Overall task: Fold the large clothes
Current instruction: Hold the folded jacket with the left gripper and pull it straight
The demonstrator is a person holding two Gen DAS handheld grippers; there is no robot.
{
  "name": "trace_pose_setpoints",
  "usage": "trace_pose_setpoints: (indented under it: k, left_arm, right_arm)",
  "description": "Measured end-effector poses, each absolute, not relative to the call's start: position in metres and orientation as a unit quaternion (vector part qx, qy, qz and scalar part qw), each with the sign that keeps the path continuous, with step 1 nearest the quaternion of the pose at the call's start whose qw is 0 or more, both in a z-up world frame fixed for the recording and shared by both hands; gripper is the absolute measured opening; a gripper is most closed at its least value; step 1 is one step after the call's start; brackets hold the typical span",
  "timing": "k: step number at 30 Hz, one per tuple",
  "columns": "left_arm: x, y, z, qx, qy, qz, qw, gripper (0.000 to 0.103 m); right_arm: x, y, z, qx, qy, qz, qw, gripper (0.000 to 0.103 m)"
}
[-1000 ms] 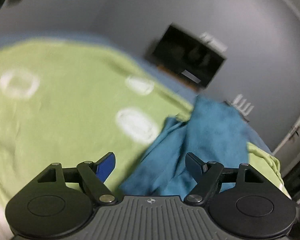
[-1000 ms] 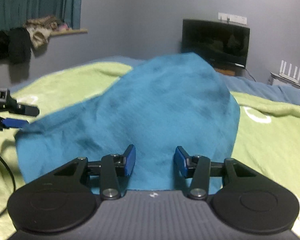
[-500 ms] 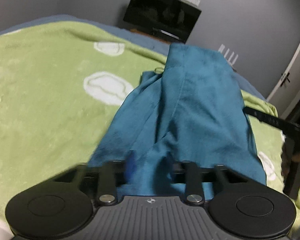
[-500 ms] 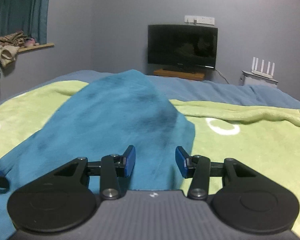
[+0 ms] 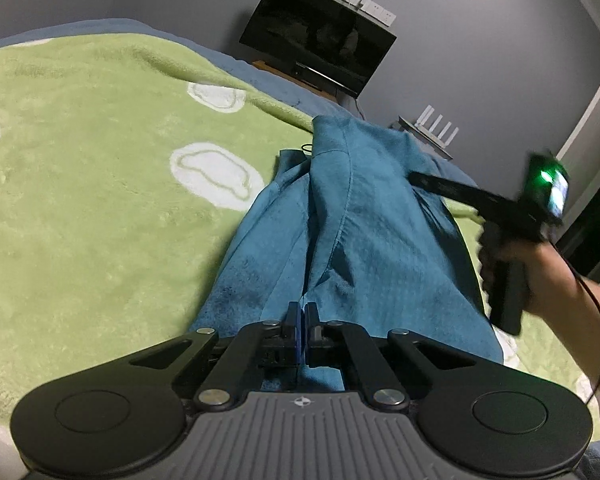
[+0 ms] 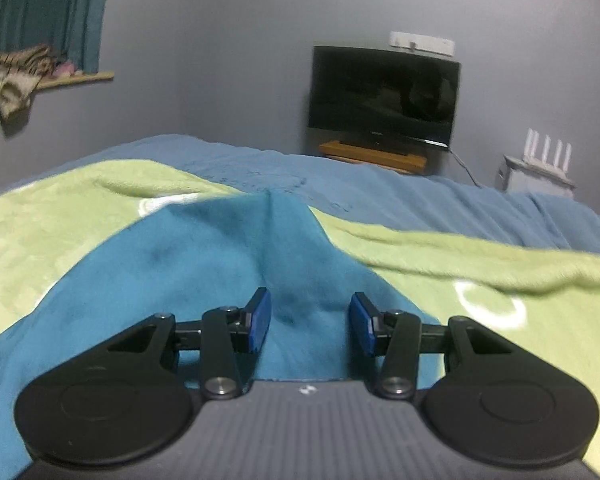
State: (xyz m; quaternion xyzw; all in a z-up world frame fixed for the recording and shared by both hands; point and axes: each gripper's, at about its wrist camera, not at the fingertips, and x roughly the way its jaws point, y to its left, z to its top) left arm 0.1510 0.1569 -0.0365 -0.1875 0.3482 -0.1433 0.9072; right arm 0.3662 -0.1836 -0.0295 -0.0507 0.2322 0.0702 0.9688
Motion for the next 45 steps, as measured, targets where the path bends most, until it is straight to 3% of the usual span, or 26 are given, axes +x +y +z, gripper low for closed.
trace_pose_setpoints:
  k: [8,12,15,20,27,31,33,34,35,37,42,43,45]
  left_arm:
    - [0.151,0.160,-0.042,-0.183,0.352,-0.140,0.907,0.001]
    - [0.153,0.157,-0.044,-0.169,0.357,-0.139,0.908,0.001]
    - [0.155,0.157,-0.045,-0.171,0.358,-0.139,0.907,0.001]
    - [0.154,0.157,-0.045,-0.167,0.357,-0.140,0.908,0.001]
    - [0.150,0.157,-0.041,-0.160,0.354,-0.139,0.911,0.001]
    - [0.147,0.161,-0.041,-0.182,0.351,-0.151,0.906,0.003]
    - [0.147,0.164,-0.041,-0.198,0.347,-0.160,0.902,0.010]
    - [0.148,0.166,-0.043,-0.213,0.348,-0.165,0.898,0.033]
    - [0.149,0.168,-0.043,-0.224,0.346,-0.169,0.895,0.063]
    - [0.149,0.167,-0.043,-0.233,0.338,-0.180,0.894,0.079]
    - [0.151,0.162,-0.047,-0.220,0.354,-0.200,0.887,0.075]
    - [0.150,0.162,-0.048,-0.215,0.359,-0.203,0.885,0.064]
    - [0.148,0.163,-0.048,-0.203,0.371,-0.208,0.882,0.031]
  right_arm:
    - [0.436,-0.167,-0.039,-0.013,0.324,0.066,0.944,0.045]
    - [0.434,-0.191,-0.029,0.076,0.297,0.079,0.949,0.045]
    - [0.402,-0.206,-0.016,0.110,0.255,0.087,0.957,0.046]
    - [0.304,-0.200,-0.012,0.033,0.206,0.150,0.967,0.046]
    - [0.185,-0.169,-0.052,-0.033,0.246,0.225,0.942,0.046]
    - [0.143,-0.166,-0.042,-0.040,0.225,0.260,0.938,0.046]
    - [0.134,-0.176,-0.034,-0.029,0.220,0.233,0.947,0.046]
    - [0.131,-0.180,-0.034,-0.029,0.224,0.215,0.950,0.046]
    - [0.130,-0.185,-0.035,-0.026,0.235,0.194,0.952,0.046]
    - [0.127,-0.196,-0.037,0.000,0.258,0.170,0.951,0.046]
    - [0.119,-0.201,-0.047,0.020,0.277,0.160,0.947,0.046]
    - [0.121,-0.199,-0.047,0.016,0.278,0.160,0.947,0.046]
    - [0.123,-0.194,-0.048,0.008,0.287,0.158,0.945,0.046]
